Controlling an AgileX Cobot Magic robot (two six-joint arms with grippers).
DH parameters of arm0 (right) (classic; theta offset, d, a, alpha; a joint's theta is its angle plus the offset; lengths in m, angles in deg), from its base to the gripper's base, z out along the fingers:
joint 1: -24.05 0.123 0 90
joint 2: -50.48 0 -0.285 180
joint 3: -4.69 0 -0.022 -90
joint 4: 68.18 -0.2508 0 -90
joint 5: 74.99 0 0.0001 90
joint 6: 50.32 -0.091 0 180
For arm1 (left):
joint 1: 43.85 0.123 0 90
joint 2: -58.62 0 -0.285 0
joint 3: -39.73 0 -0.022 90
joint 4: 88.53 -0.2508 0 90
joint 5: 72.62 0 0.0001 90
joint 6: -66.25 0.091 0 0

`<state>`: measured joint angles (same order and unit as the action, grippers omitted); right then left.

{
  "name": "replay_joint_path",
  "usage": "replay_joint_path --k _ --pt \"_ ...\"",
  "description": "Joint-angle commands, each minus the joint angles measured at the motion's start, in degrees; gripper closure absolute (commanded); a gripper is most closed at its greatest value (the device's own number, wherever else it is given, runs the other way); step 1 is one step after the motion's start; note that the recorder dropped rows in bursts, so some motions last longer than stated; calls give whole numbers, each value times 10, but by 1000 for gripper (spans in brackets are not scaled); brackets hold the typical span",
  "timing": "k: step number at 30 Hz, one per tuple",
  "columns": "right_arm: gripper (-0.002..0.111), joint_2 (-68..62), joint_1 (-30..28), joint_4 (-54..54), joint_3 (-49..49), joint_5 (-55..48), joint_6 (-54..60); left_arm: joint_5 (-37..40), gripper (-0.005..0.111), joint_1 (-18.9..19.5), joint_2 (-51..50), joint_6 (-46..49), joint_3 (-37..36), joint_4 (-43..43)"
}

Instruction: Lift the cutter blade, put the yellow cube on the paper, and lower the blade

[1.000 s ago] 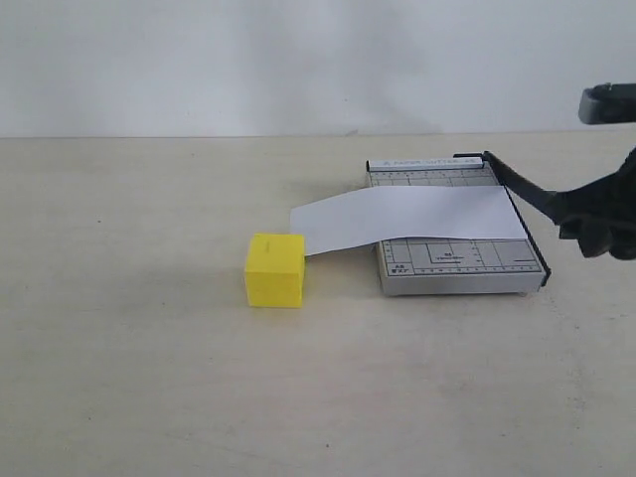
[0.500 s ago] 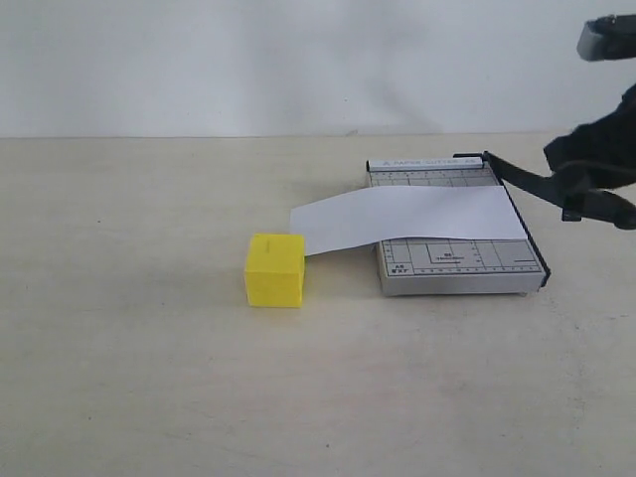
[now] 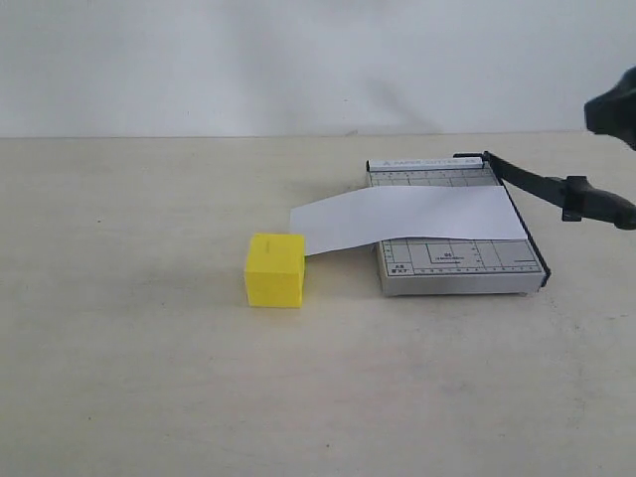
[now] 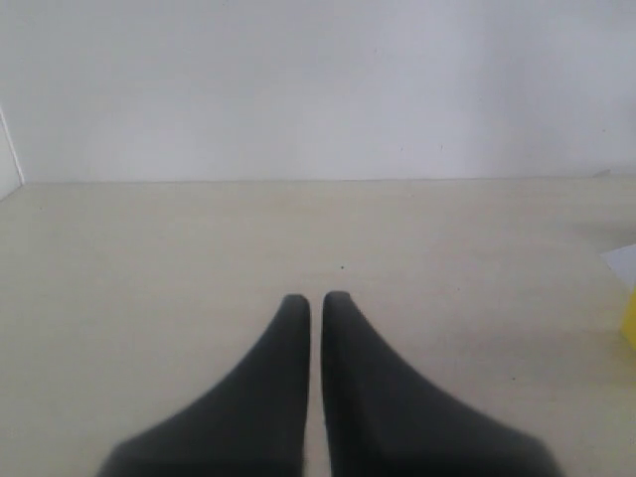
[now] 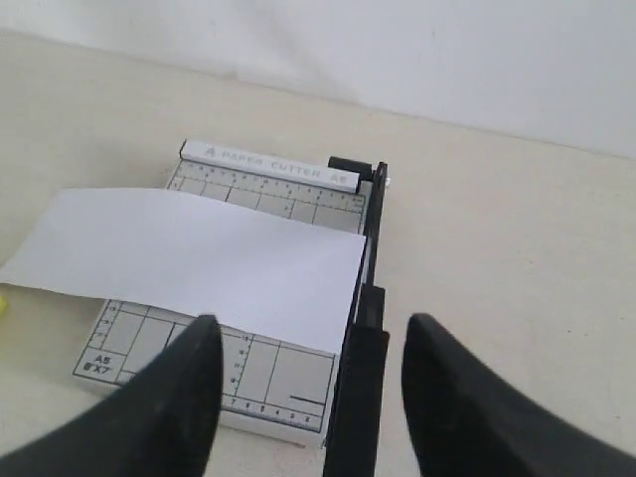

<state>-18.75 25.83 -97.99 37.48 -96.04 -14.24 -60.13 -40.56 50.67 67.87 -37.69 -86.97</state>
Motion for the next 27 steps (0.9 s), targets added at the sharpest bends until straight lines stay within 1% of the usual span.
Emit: replay_joint_path --k 1,4,6,8,11,14,18,21,24,27 --pt "61 168 1 -50 131 41 21 -7 102 1 2 -5 2 6" --pt "63 299 1 -64 210 12 18 -7 102 1 2 -5 2 6" --pt "68 394 1 -73 251 -16 -1 -7 102 1 2 -5 2 6" --pt "81 478 1 -73 263 -1 -21 -7 102 1 2 -5 2 6" --pt "109 557 -1 -72 268 42 -78 -7 102 1 2 -5 2 6" --pt "108 588 -1 -71 268 39 -90 -7 102 1 2 -5 2 6" --pt "108 587 -1 -71 268 1 -90 -7 102 1 2 -5 2 6" --pt "108 587 -1 -71 272 -7 -106 -7 102 1 2 -5 2 6" --pt "108 587 -1 -69 295 -15 -119 -6 102 1 2 -5 2 6" --pt "108 587 -1 -69 328 -6 -157 -6 102 1 2 -5 2 6"
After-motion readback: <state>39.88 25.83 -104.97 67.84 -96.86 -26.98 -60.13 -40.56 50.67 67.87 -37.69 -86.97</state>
